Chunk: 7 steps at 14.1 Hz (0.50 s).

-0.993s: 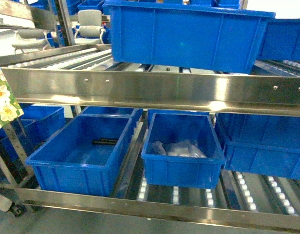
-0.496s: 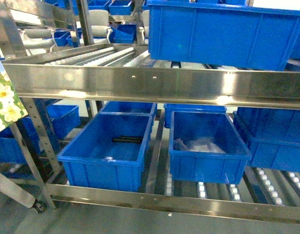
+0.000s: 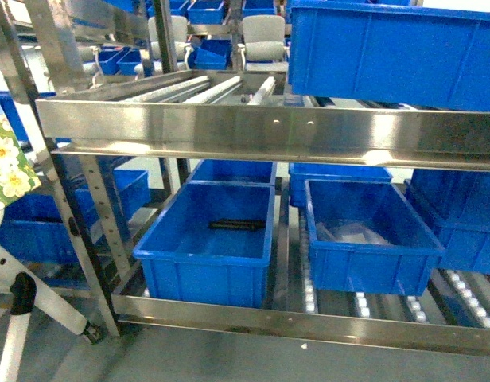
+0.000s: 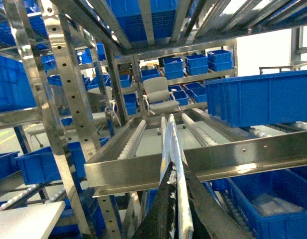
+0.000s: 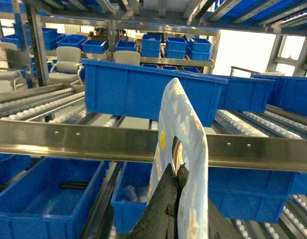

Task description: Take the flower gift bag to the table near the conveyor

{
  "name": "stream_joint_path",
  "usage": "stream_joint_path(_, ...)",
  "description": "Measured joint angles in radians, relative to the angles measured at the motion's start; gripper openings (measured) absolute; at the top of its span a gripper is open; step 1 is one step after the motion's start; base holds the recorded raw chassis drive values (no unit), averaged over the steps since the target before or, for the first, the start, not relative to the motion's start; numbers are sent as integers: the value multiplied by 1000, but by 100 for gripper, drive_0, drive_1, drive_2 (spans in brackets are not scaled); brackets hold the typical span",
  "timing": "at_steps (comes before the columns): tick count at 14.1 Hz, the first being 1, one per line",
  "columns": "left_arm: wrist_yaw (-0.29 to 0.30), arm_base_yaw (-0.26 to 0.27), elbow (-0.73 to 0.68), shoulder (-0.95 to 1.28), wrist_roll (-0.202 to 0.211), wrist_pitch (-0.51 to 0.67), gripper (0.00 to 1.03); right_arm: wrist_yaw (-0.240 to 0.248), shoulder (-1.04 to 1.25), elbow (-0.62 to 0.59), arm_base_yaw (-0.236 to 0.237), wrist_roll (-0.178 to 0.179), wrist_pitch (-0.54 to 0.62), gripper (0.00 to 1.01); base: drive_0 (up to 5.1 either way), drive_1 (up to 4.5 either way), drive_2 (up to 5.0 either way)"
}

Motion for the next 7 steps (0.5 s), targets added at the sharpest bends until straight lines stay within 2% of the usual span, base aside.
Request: stream_joint_path(7,0,0,0,0,0,-2,2,0,0,0,0,0,0,2,-477,143,352)
